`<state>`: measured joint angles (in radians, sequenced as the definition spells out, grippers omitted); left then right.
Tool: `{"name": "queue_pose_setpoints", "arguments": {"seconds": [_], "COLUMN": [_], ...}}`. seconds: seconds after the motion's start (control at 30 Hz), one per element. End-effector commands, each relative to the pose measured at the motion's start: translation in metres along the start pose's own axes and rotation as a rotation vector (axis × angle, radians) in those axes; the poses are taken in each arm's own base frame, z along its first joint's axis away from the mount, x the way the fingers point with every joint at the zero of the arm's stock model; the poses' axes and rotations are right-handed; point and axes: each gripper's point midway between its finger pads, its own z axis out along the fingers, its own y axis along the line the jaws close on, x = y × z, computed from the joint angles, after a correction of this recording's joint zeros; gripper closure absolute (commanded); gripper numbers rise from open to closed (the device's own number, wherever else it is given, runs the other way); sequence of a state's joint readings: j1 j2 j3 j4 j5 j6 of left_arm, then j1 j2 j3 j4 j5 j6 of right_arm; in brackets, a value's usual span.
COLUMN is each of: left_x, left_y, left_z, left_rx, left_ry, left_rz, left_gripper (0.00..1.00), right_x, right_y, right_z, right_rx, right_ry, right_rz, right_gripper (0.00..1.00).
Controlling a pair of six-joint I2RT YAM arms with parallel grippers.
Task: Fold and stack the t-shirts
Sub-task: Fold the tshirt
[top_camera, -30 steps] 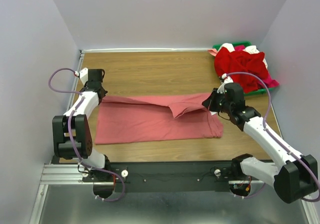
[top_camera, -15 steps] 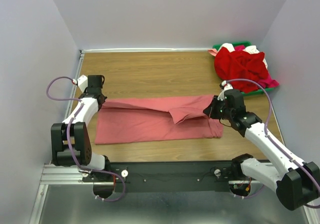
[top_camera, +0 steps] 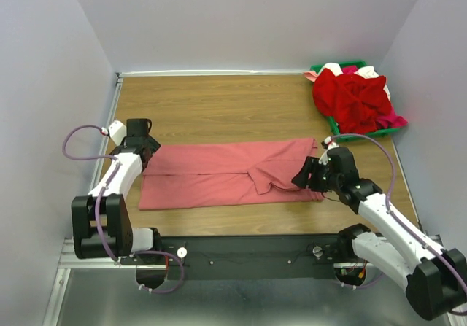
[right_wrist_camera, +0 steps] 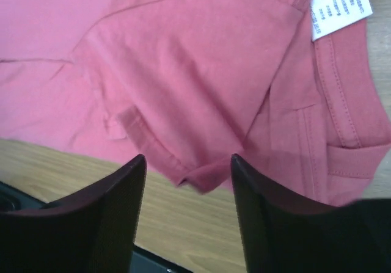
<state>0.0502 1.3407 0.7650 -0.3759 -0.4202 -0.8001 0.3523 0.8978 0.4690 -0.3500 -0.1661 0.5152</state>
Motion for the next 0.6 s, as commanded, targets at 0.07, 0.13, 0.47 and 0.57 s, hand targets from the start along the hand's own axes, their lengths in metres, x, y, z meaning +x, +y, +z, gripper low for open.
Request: {"name": "queue_pose_setpoints", "arguments": {"seconds": [0.07, 0.13, 0.47, 0.57], "left_x": [-0.037, -0.039, 0.010, 0.036], "left_y": [-0.019, -0.024, -0.084, -0.096], "left_z": [-0.036, -0.041, -0.065, -0.064], "left_rx": [0.103, 0.137, 0.391, 0.455], "left_ry": [-0.091, -0.088, -0.018, 0.049], "left_rz": [-0.078, -0.074, 0.073, 0.123], "left_gripper": [0.02, 0.02, 0.02, 0.02], "right_x": [-0.013, -0.019, -0.020, 0.008], "right_y": [0.032, 0.037, 0.102, 0.136], "right_z": [-0.027, -0.032, -0.029, -0.012], "right_rx": [-0.154, -0.171, -0.383, -0.304], "right_ry": [-0.089, -0.116, -0.021, 0.013], "right_rz": [0.021, 0.014, -0.099, -0.229], "right_gripper": [0.00, 0.00, 0.00, 0.00]}}
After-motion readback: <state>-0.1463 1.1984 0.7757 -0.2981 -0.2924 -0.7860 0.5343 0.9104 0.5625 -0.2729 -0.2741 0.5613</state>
